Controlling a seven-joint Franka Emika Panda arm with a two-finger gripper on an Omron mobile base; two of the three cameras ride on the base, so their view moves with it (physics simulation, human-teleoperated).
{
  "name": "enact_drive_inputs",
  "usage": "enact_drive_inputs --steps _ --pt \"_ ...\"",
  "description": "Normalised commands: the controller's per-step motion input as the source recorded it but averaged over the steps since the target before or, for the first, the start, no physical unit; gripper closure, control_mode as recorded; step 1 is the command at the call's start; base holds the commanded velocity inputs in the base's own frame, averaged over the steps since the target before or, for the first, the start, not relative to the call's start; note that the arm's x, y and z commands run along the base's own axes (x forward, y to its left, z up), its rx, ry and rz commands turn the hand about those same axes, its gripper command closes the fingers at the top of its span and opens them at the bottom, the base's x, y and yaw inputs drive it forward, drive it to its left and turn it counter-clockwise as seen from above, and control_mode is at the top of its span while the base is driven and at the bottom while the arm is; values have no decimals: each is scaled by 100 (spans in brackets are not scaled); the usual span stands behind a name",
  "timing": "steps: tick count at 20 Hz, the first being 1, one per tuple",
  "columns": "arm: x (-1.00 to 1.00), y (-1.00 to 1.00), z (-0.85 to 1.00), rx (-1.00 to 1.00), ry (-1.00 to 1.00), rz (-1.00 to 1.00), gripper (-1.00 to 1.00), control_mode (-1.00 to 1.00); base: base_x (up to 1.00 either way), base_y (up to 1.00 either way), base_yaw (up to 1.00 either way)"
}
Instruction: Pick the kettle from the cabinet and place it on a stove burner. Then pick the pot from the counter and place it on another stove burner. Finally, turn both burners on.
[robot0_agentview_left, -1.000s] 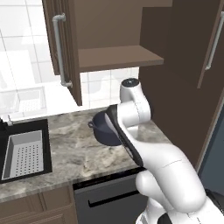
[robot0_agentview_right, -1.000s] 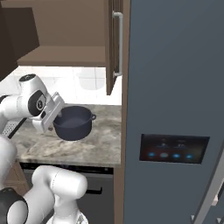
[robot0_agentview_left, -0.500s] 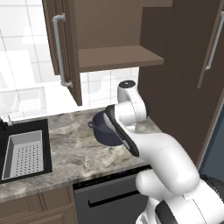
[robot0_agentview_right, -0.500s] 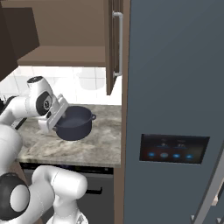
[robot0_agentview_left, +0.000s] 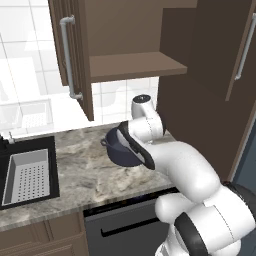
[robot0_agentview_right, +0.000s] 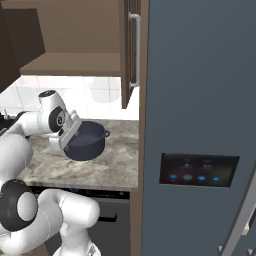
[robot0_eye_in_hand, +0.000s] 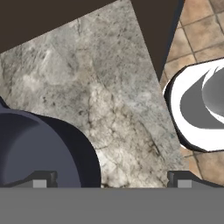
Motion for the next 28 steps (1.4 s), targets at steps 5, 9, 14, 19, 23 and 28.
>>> enact_drive_inputs --steps 5,9,14,19,23,28 --pt "24 5 -19 0 3 0 -100 -100 0 0 0" --pt "22 3 -23 0 4 0 -100 -100 0 0 0" --pt "20 1 -22 0 4 0 -100 -100 0 0 0" --pt "22 1 -21 0 2 0 -100 -100 0 0 0" --pt "21 3 -18 0 0 0 -100 -100 0 0 0" --pt "20 4 -16 0 0 0 -100 -100 0 0 0"
